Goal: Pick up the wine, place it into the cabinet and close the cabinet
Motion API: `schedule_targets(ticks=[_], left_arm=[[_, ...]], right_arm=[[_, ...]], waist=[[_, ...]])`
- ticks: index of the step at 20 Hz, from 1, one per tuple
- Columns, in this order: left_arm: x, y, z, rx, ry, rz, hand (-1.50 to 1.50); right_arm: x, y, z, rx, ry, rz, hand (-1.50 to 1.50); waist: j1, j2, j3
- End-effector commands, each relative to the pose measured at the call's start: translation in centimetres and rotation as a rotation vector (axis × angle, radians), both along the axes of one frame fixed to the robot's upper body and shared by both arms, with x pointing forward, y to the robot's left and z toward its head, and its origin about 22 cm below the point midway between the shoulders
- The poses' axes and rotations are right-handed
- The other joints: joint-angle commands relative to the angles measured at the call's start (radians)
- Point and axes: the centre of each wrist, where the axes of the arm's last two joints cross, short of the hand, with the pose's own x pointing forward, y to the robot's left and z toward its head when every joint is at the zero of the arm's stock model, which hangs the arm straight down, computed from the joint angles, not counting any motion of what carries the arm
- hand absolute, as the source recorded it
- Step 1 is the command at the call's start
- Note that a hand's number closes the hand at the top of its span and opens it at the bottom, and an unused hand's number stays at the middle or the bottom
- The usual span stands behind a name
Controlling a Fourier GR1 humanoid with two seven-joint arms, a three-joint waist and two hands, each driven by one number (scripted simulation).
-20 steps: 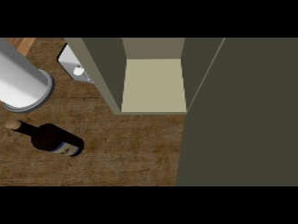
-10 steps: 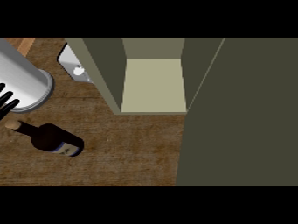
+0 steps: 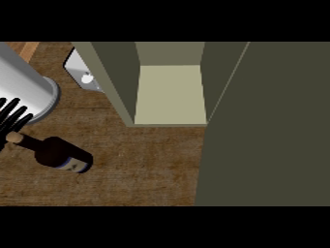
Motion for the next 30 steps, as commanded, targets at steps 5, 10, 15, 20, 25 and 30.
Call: schedule_targets(ticks=[5,10,15,20,25,30], left_arm=[[1.6,0.7,-2.3,0.009,0.015,-0.036,-1.5],[0.4,0.0,-4.0,-0.01,0.024,-0.063,-1.5],[0.8,-2.0,-5.2,-0.003,0.017,-0.05,-1.5],[0.6,-1.6,-7.3,-0.002,0.021,-0.045,-1.5],[0.9,-1.6,-7.8,0.008,0.024,-0.052,-1.5],[2.0,-4.4,-9.6,-0.003,0.047,-0.07,-1.5]], right_arm=[[-2.0,0.2,0.9,0.042,-0.056,0.018,-1.5],[-2.4,-0.4,1.7,0.021,-0.061,0.016,-1.5],[-3.7,-0.1,0.9,0.045,-0.051,0.03,-1.5],[-3.3,-1.4,2.0,0.027,-0.046,0.033,-1.5],[-3.3,0.0,2.1,0.036,-0.039,0.033,-1.5],[-3.5,-0.1,1.7,0.034,-0.058,0.043,-1.5]], waist=[[-0.003,0.001,0.0],[0.003,0.0,0.0],[0.001,-0.002,0.0],[-0.002,0.001,0.0],[-0.001,0.0,-0.001],[-0.008,0.0,0.0]])
